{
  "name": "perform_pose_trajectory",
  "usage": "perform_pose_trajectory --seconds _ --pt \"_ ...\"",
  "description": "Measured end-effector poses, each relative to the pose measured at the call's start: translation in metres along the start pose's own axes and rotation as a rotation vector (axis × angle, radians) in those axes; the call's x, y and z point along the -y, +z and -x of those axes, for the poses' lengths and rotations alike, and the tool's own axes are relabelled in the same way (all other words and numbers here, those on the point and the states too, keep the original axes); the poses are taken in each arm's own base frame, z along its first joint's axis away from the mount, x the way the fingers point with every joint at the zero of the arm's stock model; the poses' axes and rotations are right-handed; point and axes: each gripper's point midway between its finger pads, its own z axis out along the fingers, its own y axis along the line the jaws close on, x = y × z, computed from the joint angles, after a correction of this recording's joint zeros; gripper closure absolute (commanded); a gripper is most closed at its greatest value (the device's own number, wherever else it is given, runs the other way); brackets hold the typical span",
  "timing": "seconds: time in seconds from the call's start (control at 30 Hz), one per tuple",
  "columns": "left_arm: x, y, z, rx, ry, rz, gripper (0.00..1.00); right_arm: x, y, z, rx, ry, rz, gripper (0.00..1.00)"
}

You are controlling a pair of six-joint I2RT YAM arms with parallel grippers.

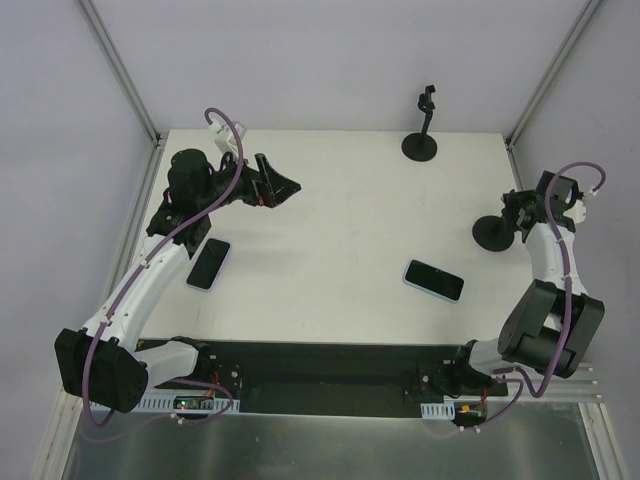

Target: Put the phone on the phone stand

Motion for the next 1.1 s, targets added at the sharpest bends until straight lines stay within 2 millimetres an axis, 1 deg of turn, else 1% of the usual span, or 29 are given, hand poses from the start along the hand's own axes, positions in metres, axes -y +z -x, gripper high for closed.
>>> perform_pose_trajectory --seconds 0.07,0.1,0.2,0.37,0.53,0.6,0.63,0.73,0.83,0.93,0.97,1.03,1.07,1.1 --pt "0.000 0.000 0.000 0.000 0.000 0.000 0.01 -0.002 -0.003 -0.009 -0.014 -0.013 0.000 0.76" --pt "0.000 0.000 0.000 0.000 0.000 0.000 0.01 -0.004 -0.006 -0.015 -0.023 -0.023 0.001 0.78" --pt "0.000 0.000 0.000 0.000 0.000 0.000 0.01 -0.008 -0.012 -0.032 -0.052 -0.055 0.009 0.79" --pt "0.000 0.000 0.000 0.000 0.000 0.000 0.01 -0.018 -0.027 -0.071 -0.115 -0.128 0.037 0.79" --pt "0.000 0.000 0.000 0.000 0.000 0.001 0.01 -0.025 -0.051 -0.127 -0.195 -0.219 0.089 0.79" --pt "0.000 0.000 0.000 0.000 0.000 0.001 0.01 -0.027 -0.062 -0.155 -0.239 -0.251 0.113 0.79" --pt "0.000 0.000 0.000 0.000 0.001 0.001 0.01 -0.027 -0.066 -0.164 -0.251 -0.261 0.121 0.78" --pt "-0.001 0.000 0.000 -0.001 0.003 0.002 0.01 -0.026 -0.087 -0.201 -0.284 -0.320 0.156 0.76" --pt "-0.001 0.000 0.000 -0.001 0.005 0.003 0.01 -0.024 -0.108 -0.228 -0.306 -0.369 0.190 0.72" --pt "-0.001 0.000 0.000 -0.001 0.005 0.004 0.01 -0.023 -0.126 -0.250 -0.330 -0.400 0.221 0.64" --pt "-0.001 0.000 0.000 -0.001 0.005 0.004 0.01 -0.023 -0.129 -0.255 -0.336 -0.405 0.226 0.56" --pt "-0.002 0.000 -0.001 -0.002 0.004 0.005 0.01 -0.021 -0.137 -0.265 -0.347 -0.425 0.238 0.45" --pt "-0.002 0.001 -0.001 -0.003 0.004 0.005 0.01 -0.020 -0.140 -0.269 -0.352 -0.435 0.244 0.26" --pt "-0.002 0.001 -0.001 -0.005 0.002 0.006 0.01 -0.021 -0.142 -0.272 -0.356 -0.438 0.254 0.19"
